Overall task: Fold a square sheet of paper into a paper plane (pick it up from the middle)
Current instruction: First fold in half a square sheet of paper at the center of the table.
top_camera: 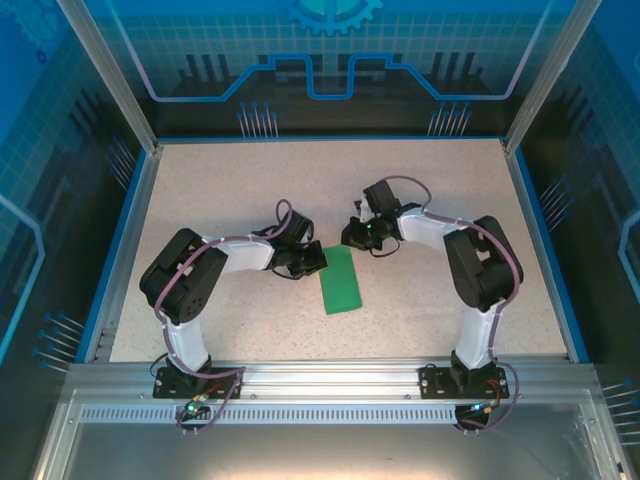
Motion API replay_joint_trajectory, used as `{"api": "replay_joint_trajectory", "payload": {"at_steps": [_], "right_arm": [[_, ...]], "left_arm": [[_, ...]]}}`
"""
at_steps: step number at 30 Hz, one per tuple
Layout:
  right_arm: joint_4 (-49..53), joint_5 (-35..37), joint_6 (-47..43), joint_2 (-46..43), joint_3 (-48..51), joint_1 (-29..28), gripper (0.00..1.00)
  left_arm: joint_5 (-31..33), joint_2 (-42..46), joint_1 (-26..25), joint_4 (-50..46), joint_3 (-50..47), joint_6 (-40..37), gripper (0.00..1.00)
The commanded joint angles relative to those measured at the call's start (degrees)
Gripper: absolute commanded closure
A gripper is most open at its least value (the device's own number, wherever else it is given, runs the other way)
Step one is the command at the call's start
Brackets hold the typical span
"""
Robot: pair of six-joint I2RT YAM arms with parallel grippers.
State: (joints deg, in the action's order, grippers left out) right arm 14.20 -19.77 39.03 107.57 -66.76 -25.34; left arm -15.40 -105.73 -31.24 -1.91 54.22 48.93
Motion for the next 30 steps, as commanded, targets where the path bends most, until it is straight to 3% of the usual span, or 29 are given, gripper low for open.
{"api": "replay_joint_trajectory", "payload": {"at_steps": [1,11,21,30], "right_arm": [[2.6,-1.0,-2.0,-5.1,2.5,-1.9,0.88],[-1.1,-2.2,1.0,-8.9,14.4,-4.2,0.89],[-1.5,-0.4,0.8,-5.7,17.9,-3.9,0.90],[-3.0,-1.3,-0.1,-4.7,18.6,-3.5,0.90]], "left_arm": [[3.3,-1.7,-0.4,-5.9,-1.6,-1.4,0.96],[3.3,-1.6,-0.4,-6.2,-1.3,-1.4,0.96],[2.9,0.0,-0.4,-7.3,-0.1,-1.5,0.95],[-4.4,4.8,-0.4,-4.5,6.1,-2.1,0.87]]}}
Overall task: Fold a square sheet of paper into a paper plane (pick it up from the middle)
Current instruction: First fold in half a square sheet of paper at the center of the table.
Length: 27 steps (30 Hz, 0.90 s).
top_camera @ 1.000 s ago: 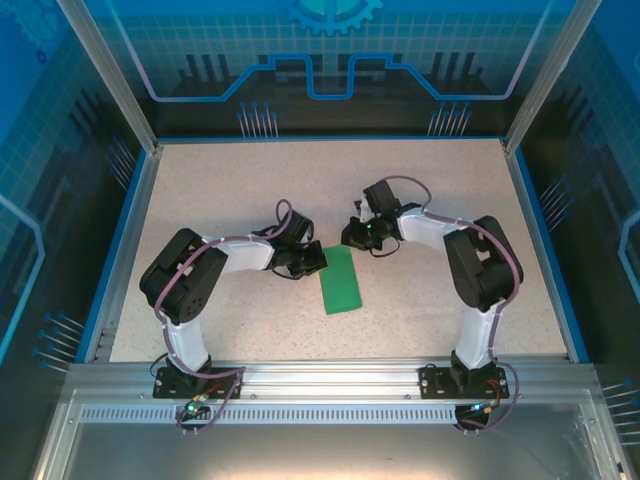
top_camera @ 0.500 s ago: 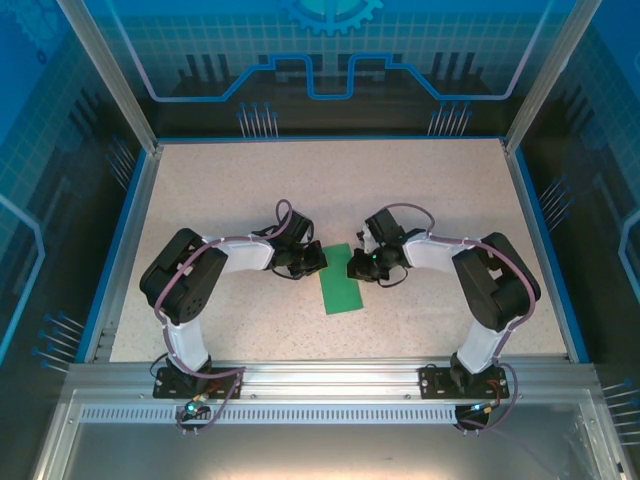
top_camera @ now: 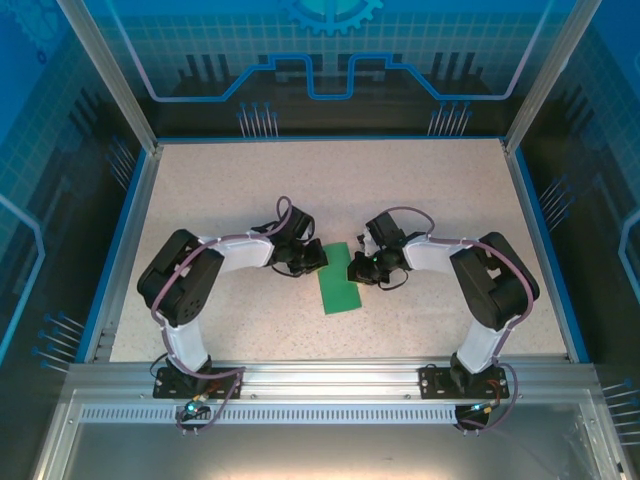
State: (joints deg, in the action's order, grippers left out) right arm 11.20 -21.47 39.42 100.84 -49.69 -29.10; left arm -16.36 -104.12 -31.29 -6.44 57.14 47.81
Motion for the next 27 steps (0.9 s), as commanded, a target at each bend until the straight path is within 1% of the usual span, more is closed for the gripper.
{"api": "replay_joint_trajectory", "payload": {"at_steps": [1,4,7,14,21,27], "right_arm": [[-0.4,-0.1,-0.9,2.1,1.5,0.3,0.90],[-1.9,-2.0,-2.5,2.7,1.5,0.3,0.90],[-4.0,-2.2,-3.5,3.0,2.4,0.4,0.90],[-5.8,-3.0,-4.2,3.3,2.9,0.6,0.90],[-5.8,-3.4,-4.2,3.4,3.0,0.7,0.90],[-5.9,-4.8,-3.8,2.7,3.0,0.8,0.90]], "left_arm": [[-4.3,3.0,-0.4,1.1,3.9,-0.7,0.86],[-6.3,0.8,-0.4,3.4,6.0,0.4,0.85],[-6.8,-2.2,-0.4,4.2,8.5,0.7,0.85],[-8.1,-9.3,-0.4,4.7,13.3,1.7,0.89],[-6.7,-13.0,-0.3,1.9,15.8,0.1,0.92],[-3.7,-14.2,-0.2,0.1,15.2,-2.2,0.94]]}}
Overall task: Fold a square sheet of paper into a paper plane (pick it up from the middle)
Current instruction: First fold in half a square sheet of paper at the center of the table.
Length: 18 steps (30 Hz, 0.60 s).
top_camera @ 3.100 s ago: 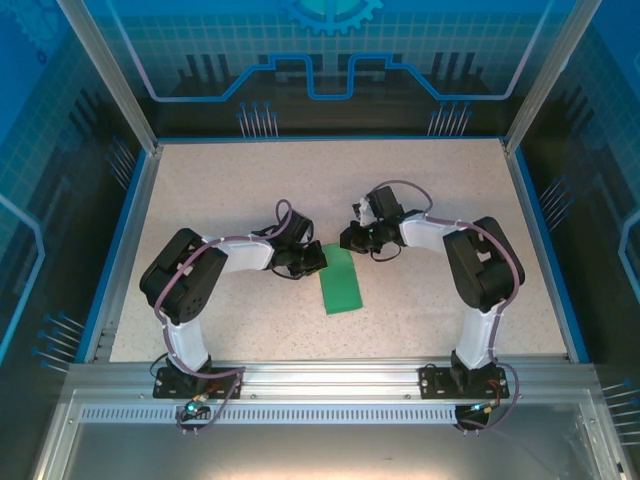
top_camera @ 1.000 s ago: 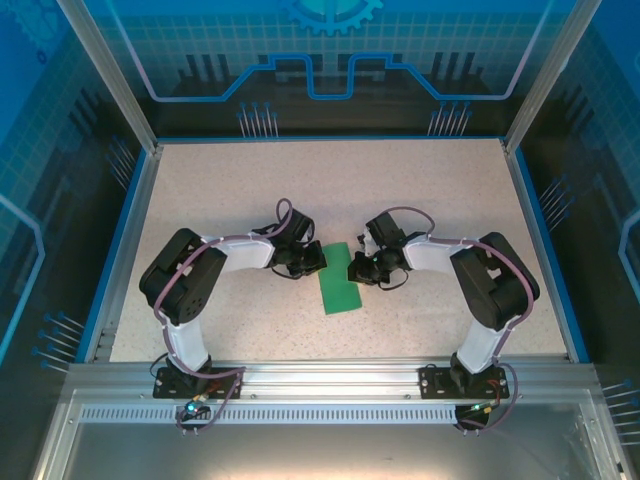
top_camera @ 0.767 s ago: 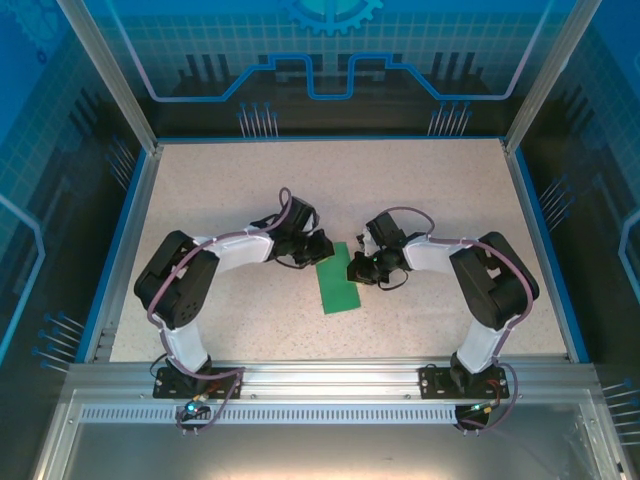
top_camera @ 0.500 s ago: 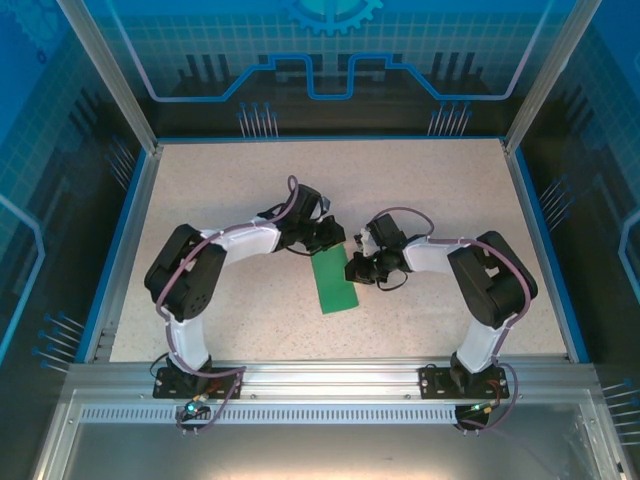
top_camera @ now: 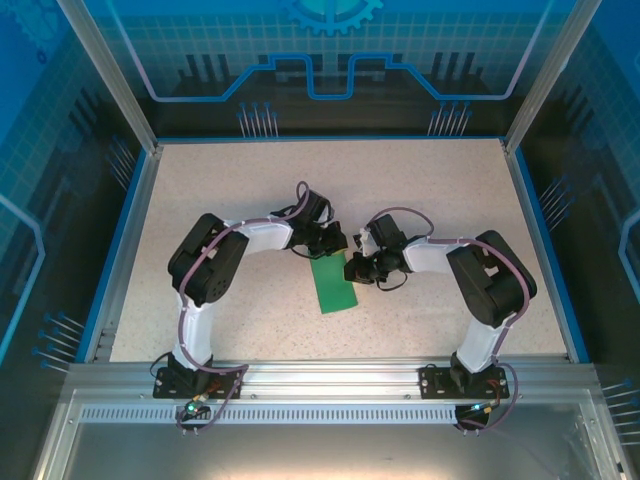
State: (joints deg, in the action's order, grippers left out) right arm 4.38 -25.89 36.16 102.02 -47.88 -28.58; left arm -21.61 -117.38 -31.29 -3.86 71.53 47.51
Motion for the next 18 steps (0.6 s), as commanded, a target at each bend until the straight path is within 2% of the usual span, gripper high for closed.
{"api": "replay_joint_trajectory", "payload": {"at_steps": [1,9,18], "right_arm": [[0.8,-0.9,-0.3,1.1,1.0,0.5,0.90],[0.0,-3.0,1.5,-1.1,-1.8,1.6,0.89],[0.7,-1.6,2.3,3.1,-6.4,1.9,0.88]], "left_arm": [[1.7,-1.1,-0.3,-2.5,0.6,-2.1,0.94],[2.8,-1.8,-0.3,-2.4,-0.4,-4.0,0.95],[3.1,-2.3,-0.2,-2.1,-0.8,-5.3,0.95]]}}
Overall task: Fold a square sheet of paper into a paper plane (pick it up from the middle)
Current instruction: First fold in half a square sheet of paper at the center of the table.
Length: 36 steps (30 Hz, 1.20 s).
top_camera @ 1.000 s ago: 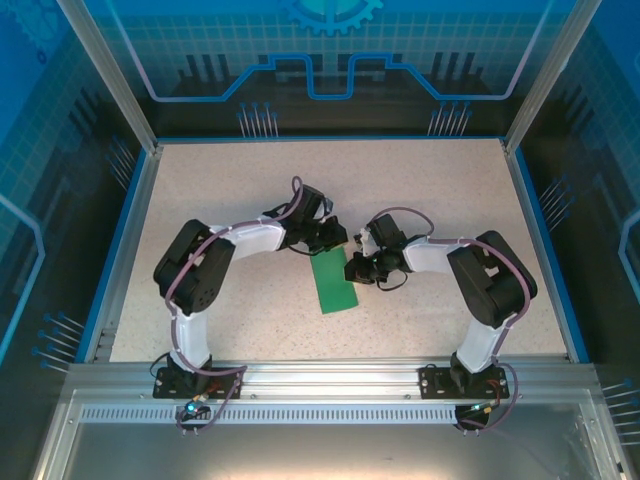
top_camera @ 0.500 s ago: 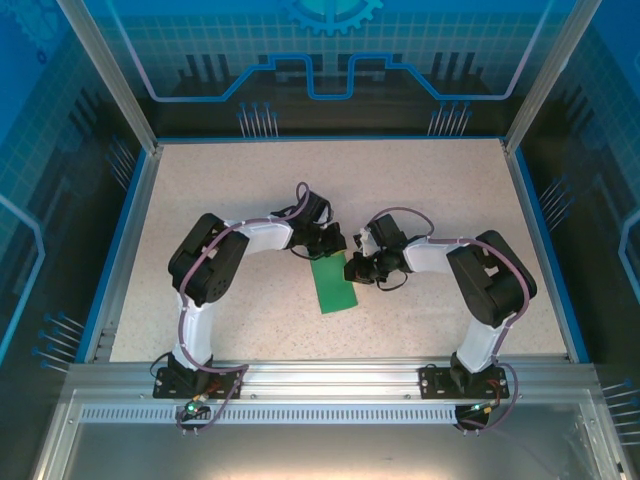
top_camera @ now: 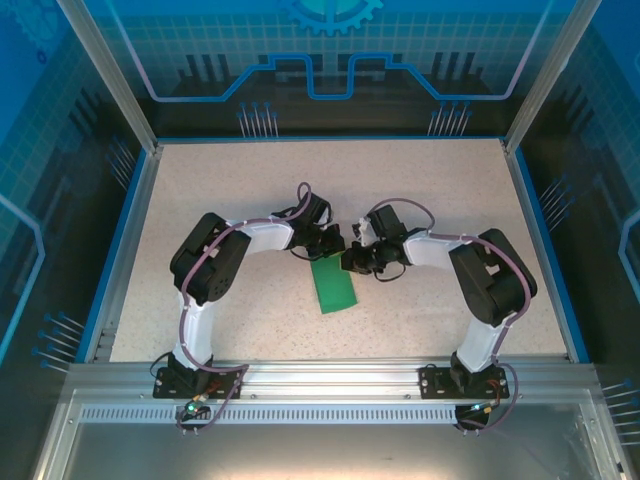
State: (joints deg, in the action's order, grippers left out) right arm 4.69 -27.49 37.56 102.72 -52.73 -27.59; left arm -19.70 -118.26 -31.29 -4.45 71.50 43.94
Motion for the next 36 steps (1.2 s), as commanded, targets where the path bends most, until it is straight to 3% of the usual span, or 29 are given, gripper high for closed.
{"api": "replay_joint_trajectory", "payload": {"at_steps": [1,9,20,28,36], "right_arm": [[0.5,0.1,0.9,3.0,-2.0,0.9,0.88],[1.5,0.5,0.7,7.1,-3.0,0.9,0.88],[1.5,1.1,0.7,7.3,-2.7,0.9,0.88],[1.6,0.5,0.3,7.4,-2.7,0.9,0.89],[2.1,-0.9,-0.3,6.4,-1.5,0.9,0.89]], "left_arm": [[1.3,-1.4,-0.1,-1.4,-0.8,-1.9,0.95],[0.8,-1.0,0.2,-0.8,-1.0,-3.0,0.95],[-5.2,5.0,0.4,4.6,-3.1,-0.8,0.85],[-3.7,1.6,0.4,4.5,-4.5,-0.8,0.90],[2.5,-0.7,0.4,-0.1,-3.1,-1.9,0.93]]}}
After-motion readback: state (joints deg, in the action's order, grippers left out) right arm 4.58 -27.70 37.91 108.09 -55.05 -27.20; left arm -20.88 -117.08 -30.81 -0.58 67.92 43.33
